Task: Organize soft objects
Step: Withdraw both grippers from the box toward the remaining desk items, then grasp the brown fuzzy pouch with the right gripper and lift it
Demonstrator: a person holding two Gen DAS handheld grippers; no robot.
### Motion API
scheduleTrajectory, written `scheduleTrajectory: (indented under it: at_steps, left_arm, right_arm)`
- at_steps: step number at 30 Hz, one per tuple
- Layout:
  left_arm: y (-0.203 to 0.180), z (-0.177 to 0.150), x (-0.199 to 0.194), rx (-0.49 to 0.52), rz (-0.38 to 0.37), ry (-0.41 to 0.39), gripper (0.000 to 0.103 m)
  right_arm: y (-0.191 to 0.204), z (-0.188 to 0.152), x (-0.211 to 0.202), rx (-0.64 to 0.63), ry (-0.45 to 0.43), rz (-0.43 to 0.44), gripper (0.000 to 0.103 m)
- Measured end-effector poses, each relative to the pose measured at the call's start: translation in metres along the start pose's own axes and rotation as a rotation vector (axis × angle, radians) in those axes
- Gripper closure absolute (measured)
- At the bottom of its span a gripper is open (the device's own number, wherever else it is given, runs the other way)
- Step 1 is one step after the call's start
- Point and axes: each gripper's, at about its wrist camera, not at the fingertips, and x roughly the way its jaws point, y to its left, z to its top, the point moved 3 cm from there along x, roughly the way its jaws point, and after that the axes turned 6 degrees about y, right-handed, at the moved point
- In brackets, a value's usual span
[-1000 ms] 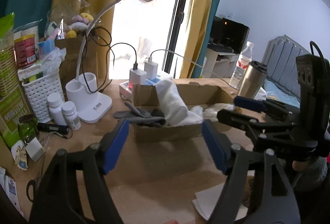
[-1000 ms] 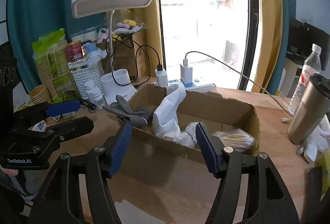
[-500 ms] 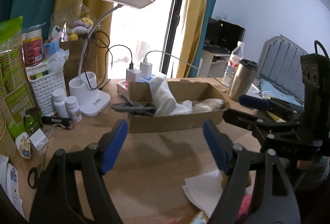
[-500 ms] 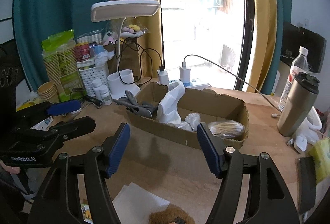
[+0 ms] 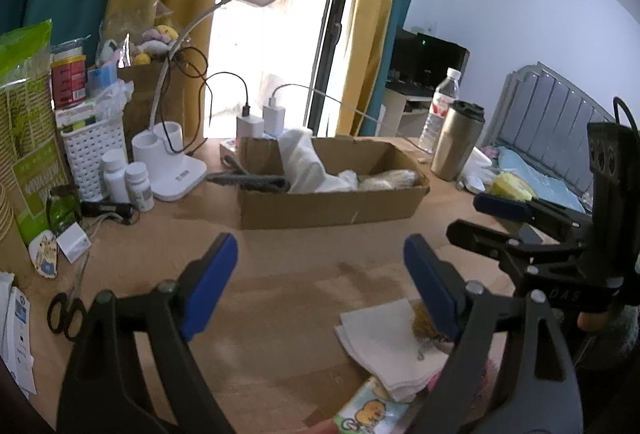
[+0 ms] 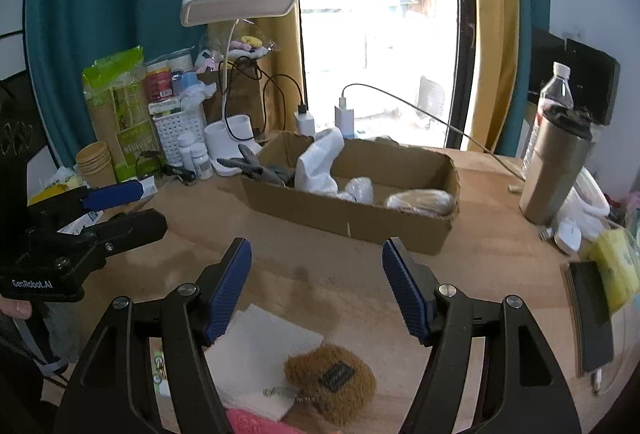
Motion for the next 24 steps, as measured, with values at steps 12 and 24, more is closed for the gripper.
scheduleTrajectory:
  at_steps: [12, 24]
  left_arm:
    - [-0.011, -0.027, 0.002, 0.003, -0.009, 0.042, 0.016]
    - [-0.015, -0.048, 0.019, -0.004, -0.018, 0.108, 0.016]
  right_arm:
    - [-0.004, -0.035, -0.006, 0.024, 0.037, -0.008, 0.032]
    - [-0.011, -0.070, 0.021, 0.051, 0.148, 0.003, 0.032]
